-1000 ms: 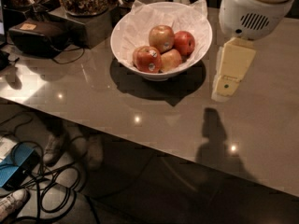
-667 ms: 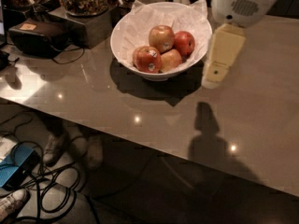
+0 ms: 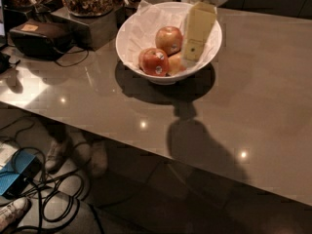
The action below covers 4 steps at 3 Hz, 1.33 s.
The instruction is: Pick apple from white bowl
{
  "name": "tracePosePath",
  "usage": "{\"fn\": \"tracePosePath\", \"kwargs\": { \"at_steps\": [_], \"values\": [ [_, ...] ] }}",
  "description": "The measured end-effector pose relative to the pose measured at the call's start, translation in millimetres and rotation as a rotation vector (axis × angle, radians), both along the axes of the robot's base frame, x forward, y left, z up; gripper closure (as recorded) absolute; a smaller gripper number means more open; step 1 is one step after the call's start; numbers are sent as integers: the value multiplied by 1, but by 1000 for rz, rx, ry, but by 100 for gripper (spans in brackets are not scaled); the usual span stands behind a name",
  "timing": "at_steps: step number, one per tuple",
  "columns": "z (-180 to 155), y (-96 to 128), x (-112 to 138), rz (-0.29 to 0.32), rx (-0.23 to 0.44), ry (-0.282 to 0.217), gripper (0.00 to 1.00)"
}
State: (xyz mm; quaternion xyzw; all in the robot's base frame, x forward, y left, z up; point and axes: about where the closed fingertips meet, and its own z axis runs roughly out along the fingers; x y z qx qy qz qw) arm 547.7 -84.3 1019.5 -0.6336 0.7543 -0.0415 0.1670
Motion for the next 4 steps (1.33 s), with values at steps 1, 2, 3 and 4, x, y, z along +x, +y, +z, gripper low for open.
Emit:
{"fn": "tracePosePath", "kwargs": {
  "at_steps": [1,2,3,4],
  "values": [
    [2,6,7,4,15,-26,0],
    [8,12,21,-9,55,-58,0],
    [24,36,68,-27,34,-96,0],
    [29,42,73,-21,51,-121,0]
  ]
}}
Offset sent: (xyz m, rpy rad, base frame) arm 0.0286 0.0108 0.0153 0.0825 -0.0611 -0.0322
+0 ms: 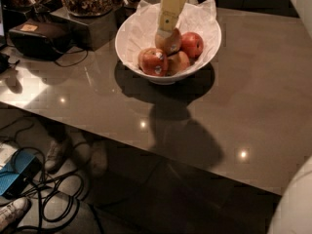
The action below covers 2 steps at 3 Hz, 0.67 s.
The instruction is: Pick apple from white bowl
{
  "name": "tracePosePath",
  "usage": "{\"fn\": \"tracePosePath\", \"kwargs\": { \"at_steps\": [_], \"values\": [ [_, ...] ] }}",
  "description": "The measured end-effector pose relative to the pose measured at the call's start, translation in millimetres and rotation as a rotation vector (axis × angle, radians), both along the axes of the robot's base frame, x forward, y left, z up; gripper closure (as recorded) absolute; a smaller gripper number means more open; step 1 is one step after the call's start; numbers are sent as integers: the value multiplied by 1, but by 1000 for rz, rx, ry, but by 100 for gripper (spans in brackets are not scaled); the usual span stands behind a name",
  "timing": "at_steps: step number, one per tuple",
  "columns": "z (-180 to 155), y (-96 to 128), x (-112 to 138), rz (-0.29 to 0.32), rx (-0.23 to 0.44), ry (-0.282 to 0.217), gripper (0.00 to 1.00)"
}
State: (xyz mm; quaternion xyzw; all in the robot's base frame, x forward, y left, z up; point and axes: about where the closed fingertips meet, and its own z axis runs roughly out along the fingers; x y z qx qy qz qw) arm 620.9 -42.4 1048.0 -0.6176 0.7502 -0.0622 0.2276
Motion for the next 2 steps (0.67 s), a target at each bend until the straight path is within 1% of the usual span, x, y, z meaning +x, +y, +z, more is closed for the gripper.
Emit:
{"fn": "tracePosePath", "kwargs": {
  "at_steps": [1,2],
  "values": [
    [-4,2,15,3,33,5,0],
    [-14,4,38,-5,46,32,0]
  ]
}}
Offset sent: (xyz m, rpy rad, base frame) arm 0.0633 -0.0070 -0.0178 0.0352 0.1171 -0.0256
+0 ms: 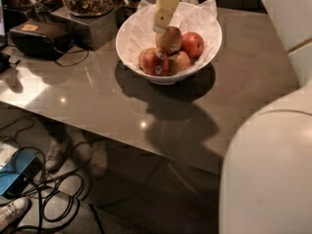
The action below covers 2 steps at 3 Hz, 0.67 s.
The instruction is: Pick apple from white bowl
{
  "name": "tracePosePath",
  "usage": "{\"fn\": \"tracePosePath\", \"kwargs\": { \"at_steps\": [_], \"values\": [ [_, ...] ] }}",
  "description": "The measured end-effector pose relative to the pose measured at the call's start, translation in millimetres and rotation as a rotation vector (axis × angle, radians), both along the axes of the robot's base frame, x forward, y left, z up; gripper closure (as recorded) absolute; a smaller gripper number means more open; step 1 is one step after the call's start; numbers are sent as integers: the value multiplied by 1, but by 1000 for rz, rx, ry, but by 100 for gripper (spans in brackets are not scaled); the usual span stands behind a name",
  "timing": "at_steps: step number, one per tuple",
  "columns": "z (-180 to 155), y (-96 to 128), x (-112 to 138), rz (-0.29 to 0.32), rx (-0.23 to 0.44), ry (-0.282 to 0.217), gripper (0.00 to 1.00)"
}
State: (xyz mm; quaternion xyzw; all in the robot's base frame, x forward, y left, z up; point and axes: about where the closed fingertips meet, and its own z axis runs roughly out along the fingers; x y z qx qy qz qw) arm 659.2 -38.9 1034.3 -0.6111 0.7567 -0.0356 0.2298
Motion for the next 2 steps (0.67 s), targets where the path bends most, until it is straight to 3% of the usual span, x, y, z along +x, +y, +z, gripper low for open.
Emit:
{"fn": "tracePosePath", "kwargs": {
  "at_steps": [2],
  "values": [
    [-19,6,29,-7,14,39,9]
  ]
}}
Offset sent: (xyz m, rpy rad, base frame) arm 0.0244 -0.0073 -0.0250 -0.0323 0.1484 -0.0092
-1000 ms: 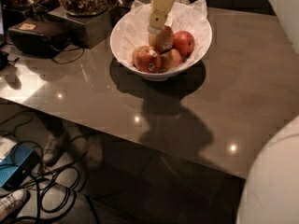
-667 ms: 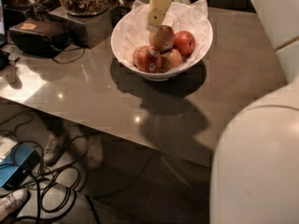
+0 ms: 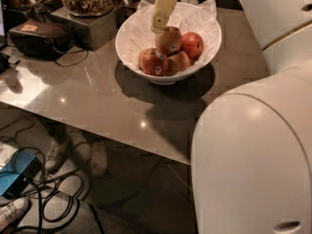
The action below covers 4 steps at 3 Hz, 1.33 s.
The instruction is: Pick apple from white bowl
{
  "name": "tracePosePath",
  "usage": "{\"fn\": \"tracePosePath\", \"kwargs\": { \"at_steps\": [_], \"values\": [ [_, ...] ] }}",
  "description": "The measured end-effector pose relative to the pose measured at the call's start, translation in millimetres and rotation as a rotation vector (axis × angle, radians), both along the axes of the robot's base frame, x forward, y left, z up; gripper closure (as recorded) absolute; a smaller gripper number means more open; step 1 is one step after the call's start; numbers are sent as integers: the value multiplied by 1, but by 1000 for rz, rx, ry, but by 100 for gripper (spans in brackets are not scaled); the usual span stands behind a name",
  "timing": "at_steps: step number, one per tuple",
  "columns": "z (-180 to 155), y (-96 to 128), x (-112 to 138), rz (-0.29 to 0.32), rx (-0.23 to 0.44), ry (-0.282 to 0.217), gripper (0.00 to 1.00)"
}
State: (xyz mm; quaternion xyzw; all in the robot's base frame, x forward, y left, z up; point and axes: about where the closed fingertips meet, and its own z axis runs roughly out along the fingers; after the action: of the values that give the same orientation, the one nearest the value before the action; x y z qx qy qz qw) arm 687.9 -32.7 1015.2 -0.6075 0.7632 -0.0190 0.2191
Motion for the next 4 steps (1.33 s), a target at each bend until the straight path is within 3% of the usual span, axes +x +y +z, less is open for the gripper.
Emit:
{"fn": "tracePosePath", "kwargs": {
  "at_steps": [3,4],
  "values": [
    [-16,-1,11,-12,-2,26,28],
    [-27,-11,15,-34,-6,50,26]
  ]
}}
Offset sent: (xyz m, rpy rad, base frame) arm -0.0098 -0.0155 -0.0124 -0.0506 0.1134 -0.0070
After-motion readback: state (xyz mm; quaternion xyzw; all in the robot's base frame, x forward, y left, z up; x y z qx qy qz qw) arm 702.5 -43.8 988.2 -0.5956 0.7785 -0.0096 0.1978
